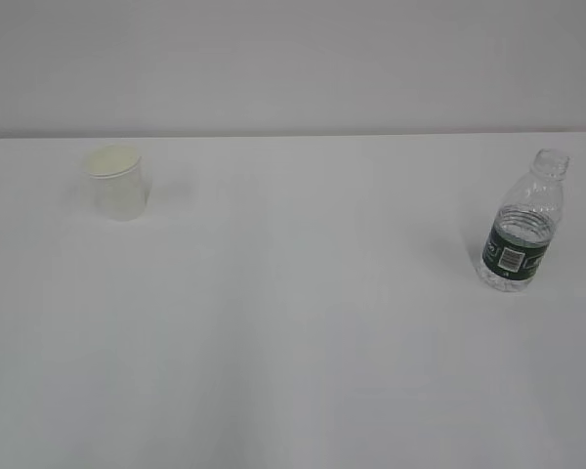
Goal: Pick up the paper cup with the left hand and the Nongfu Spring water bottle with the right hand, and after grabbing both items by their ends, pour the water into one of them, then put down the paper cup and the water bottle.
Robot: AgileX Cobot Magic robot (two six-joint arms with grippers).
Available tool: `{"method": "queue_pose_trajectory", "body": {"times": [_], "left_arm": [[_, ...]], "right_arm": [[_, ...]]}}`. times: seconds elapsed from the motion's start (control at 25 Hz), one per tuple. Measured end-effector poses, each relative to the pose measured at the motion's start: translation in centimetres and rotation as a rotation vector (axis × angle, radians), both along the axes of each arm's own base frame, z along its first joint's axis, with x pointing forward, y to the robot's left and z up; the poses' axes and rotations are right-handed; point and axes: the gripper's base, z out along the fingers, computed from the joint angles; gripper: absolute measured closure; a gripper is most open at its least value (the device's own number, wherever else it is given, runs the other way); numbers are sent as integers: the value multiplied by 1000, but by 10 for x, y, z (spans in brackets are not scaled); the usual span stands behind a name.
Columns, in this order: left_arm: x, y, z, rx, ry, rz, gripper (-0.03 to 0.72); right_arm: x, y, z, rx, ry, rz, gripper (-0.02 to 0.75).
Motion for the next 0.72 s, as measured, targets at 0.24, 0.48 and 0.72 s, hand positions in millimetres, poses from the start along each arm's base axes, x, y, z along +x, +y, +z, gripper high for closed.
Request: {"method": "queue_pose_trajectory", "body": {"times": [0.24,0.48,0.72], "left_arm": [[12,-1,11,-23,-50,-14,195],[38,-4,20,-90,-69,-38,196],[54,-5,22,-127,-46,-47,219]], "right_arm": [[0,0,1,11,-10,-7,183],[3,0,13,30,-112,-15,183],[24,2,27,100,-189,-32,183]]}}
